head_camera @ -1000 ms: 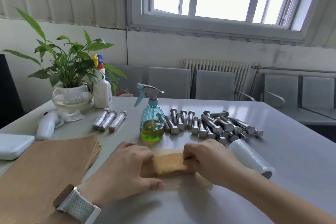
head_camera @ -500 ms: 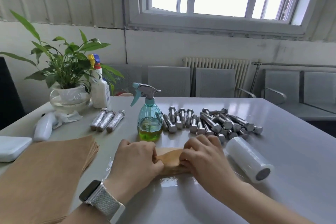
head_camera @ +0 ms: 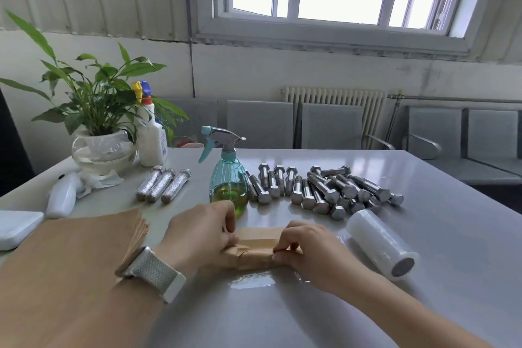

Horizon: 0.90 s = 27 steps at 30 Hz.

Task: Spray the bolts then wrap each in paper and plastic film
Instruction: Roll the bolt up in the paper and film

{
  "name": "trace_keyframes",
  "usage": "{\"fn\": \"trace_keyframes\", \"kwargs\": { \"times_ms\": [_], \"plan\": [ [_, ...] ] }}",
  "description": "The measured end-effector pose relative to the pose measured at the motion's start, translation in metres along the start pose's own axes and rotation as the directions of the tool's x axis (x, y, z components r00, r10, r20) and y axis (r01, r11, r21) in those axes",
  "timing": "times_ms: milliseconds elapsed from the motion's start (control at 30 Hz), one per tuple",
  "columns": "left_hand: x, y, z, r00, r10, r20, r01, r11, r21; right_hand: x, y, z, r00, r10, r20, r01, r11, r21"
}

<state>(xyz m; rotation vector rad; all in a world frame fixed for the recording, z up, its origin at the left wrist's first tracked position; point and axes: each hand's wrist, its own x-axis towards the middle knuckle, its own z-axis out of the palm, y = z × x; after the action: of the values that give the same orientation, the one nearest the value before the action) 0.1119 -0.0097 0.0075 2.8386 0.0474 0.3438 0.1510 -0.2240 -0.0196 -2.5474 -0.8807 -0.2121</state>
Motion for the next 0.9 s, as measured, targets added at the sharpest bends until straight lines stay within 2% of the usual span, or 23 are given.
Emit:
{"fn": "trace_keyframes", "kwargs": {
  "times_ms": [67,133,200,300,500,700,800,900],
  "plan": [
    [0.001,-0.003,-0.007,0.998,0.063,0.018,-0.063,0.998,-0.001,0.000,-0.001,-0.001,1.000,0.006,0.021,-0.006,1.000,-0.003],
    [-0.001,0.000,-0.009,0.968,0.228,-0.108,-0.218,0.971,0.101,0.000,-0.002,-0.004,0.999,0.015,0.039,-0.015,1.000,0.005],
    [-0.008,0.006,-0.006,0.882,0.423,-0.207,-0.389,0.903,0.184,0.002,-0.003,-0.005,0.998,0.014,0.053,-0.015,1.000,0.002],
    [-0.018,0.010,0.002,0.781,0.603,-0.163,-0.558,0.791,0.253,0.003,-0.004,-0.006,0.998,0.024,0.064,-0.023,1.000,-0.017],
    [-0.022,0.001,0.010,0.831,0.552,-0.071,-0.533,0.826,0.181,0.005,-0.005,-0.007,0.993,0.059,0.105,-0.061,0.998,0.013],
    [-0.014,-0.002,0.019,0.952,0.302,-0.058,-0.305,0.949,-0.073,0.012,-0.004,-0.013,0.974,0.074,0.216,-0.086,0.995,0.047],
    [-0.009,-0.001,0.018,0.969,0.244,0.027,-0.235,0.954,-0.185,0.019,-0.001,-0.015,0.952,0.051,0.303,-0.047,0.999,-0.021],
    [-0.009,-0.001,0.017,0.975,0.213,0.068,-0.194,0.957,-0.218,0.027,-0.001,-0.019,0.901,0.042,0.432,-0.018,0.998,-0.059]
  ]
}}
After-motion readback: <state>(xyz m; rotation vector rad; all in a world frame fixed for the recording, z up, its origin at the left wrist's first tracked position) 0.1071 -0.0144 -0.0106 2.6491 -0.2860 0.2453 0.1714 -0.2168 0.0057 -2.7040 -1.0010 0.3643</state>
